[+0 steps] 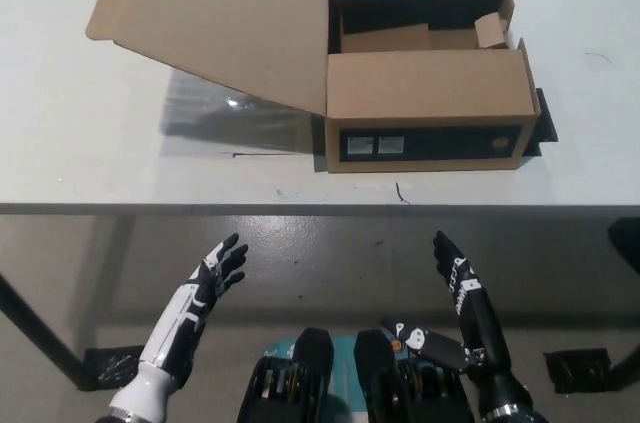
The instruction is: A small storge box is placed at the center of the table and the robot uses its left hand to push the lid and close it
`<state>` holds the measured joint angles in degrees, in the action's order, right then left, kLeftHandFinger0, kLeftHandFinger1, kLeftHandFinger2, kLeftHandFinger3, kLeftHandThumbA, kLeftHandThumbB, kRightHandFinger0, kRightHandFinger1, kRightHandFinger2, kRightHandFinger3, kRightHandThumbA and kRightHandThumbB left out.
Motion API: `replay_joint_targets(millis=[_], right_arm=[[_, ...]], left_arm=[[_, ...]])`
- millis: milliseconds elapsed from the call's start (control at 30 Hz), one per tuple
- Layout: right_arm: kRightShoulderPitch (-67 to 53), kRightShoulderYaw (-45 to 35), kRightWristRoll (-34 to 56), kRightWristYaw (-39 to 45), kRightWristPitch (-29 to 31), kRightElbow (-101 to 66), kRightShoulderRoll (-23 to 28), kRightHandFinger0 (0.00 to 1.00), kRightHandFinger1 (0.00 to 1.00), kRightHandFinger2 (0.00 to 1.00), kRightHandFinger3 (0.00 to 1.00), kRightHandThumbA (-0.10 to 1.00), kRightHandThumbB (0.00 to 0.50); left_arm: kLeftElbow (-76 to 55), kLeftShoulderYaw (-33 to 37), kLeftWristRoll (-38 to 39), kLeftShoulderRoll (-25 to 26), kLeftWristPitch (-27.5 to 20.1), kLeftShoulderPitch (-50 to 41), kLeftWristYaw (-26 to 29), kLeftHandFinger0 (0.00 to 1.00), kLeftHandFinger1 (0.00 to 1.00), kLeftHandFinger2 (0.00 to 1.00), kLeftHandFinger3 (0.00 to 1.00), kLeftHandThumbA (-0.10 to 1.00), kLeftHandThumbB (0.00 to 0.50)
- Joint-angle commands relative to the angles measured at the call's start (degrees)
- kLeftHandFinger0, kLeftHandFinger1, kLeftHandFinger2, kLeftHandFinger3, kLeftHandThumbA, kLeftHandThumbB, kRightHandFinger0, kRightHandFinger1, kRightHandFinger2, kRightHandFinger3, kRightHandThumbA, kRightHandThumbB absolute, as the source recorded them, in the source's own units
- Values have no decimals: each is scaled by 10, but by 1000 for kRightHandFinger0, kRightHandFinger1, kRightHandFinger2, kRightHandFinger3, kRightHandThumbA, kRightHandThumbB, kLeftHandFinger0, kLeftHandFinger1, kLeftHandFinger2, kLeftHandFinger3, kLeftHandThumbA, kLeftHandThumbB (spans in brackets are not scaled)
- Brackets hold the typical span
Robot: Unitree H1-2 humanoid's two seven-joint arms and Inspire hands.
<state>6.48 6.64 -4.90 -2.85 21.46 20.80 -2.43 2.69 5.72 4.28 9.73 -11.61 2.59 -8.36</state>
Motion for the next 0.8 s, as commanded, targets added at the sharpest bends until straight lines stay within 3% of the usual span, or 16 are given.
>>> replay_joint_targets(millis=[0, 100, 300, 567, 767], right_arm=[[18, 6, -7, -17, 55, -2, 0, 1000, 1000, 1000, 1000, 1000, 332], [20, 7, -9, -18, 55, 0, 2, 1000, 1000, 1000, 1000, 1000, 323], [21, 6, -6, -16, 55, -1, 2, 1000, 1000, 1000, 1000, 1000, 320], [18, 5, -2, -13, 55, -1, 1, 1000, 1000, 1000, 1000, 1000, 317], [18, 6, -4, -16, 55, -2, 0, 1000, 1000, 1000, 1000, 1000, 311]], left_arm=[[-137, -40, 451, 9, 195, 25, -147, 1000, 1000, 1000, 1000, 1000, 394], [-152, -60, 536, 8, 236, 43, -137, 1000, 1000, 1000, 1000, 1000, 422], [-131, -107, 626, 2, 270, 105, -111, 1000, 1000, 1000, 1000, 1000, 405], [-46, -156, 639, -23, 298, 170, -88, 1000, 1000, 1000, 1000, 1000, 398], [21, -184, 627, -36, 311, 213, -101, 1000, 1000, 1000, 1000, 1000, 396]])
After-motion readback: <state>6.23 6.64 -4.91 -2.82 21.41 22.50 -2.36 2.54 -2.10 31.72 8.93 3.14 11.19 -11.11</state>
